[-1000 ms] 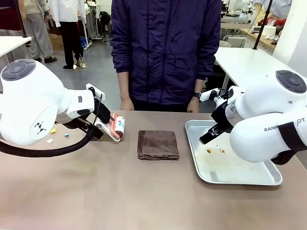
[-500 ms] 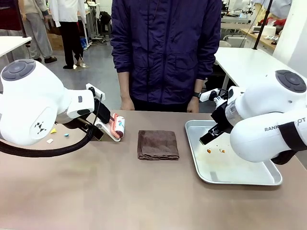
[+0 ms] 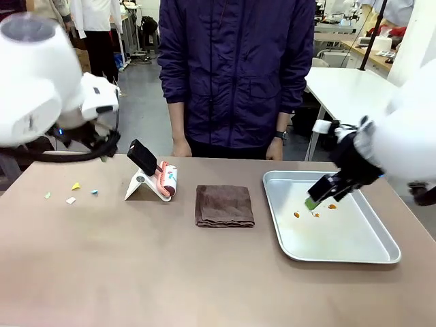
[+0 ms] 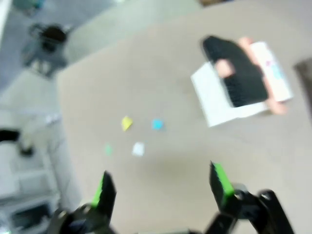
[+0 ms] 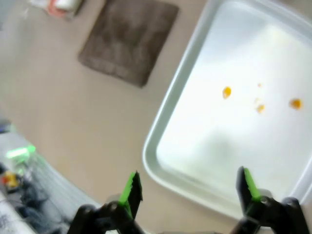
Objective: Clean the surface of the table.
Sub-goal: Hold the Lint Roller with your left hand and the towel with your right hand.
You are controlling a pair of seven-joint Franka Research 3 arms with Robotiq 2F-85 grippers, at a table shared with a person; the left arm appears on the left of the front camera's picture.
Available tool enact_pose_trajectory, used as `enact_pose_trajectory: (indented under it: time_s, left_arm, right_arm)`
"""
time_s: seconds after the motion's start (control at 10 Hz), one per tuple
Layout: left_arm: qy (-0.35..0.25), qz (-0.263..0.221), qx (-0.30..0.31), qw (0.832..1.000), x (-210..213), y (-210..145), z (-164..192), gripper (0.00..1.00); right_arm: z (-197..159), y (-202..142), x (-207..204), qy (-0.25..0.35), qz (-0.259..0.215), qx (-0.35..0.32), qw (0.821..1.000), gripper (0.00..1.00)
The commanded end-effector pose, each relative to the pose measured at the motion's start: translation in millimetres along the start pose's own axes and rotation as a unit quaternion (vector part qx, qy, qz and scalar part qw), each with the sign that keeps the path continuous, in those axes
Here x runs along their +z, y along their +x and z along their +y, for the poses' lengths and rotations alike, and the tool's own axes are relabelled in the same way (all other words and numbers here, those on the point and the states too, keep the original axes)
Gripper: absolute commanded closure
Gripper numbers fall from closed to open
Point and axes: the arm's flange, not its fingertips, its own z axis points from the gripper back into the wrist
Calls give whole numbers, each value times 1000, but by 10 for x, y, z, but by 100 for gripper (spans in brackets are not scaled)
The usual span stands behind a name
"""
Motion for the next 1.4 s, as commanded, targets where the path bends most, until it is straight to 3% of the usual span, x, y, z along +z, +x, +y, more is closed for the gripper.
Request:
enact_pose_trajectory:
  time_s: [0.0,0.1,1.1,1.2,1.3]
  left_arm:
    - [-31,101,50,993,212,511,-235,0]
    - [0,0,0,1000,0,0,0,0]
    - [-6,7,9,1000,-5,33,-35,0]
    - [-191,64,-29,979,123,103,50,0]
    - [-302,111,-28,946,178,197,240,0]
  right_arm:
    - [-232,-69,221,13,-17,-160,987,0]
    - [0,0,0,0,0,0,1000,0]
    - [0,0,0,0,0,0,1000,0]
    - [39,-26,26,-6,10,-7,1000,0]
    - [-47,-26,141,35,8,-34,999,0]
